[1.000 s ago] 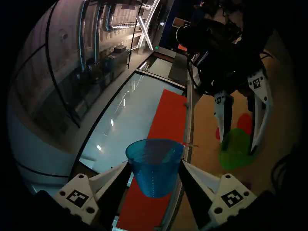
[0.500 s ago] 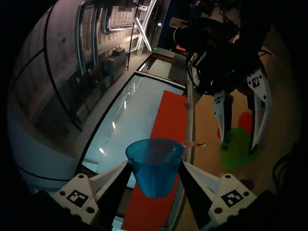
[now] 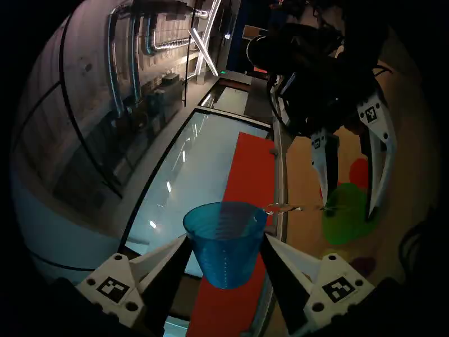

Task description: Pour water

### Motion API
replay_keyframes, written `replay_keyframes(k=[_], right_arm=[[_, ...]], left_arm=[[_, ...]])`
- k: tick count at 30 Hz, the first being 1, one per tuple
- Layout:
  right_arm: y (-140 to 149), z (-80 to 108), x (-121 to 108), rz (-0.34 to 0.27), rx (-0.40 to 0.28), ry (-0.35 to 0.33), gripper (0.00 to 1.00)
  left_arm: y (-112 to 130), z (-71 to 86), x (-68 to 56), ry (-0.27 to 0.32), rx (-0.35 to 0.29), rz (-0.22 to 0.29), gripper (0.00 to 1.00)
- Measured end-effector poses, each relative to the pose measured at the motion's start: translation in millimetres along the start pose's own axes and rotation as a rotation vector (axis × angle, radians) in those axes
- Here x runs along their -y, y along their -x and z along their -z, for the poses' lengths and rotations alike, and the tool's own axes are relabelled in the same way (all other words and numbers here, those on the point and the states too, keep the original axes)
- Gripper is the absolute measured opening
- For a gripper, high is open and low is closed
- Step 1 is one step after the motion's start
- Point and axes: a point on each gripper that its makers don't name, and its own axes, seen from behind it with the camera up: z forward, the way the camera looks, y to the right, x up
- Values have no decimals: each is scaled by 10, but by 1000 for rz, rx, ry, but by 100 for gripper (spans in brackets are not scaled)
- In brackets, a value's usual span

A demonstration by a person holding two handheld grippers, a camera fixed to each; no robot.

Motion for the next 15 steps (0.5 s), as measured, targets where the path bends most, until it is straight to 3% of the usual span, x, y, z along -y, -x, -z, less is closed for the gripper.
replay_keyframes(k=[15], right_arm=[[-13, 20, -7, 2, -7, 2, 91]], left_arm=[[-53, -3, 67, -6, -7, -38, 82]])
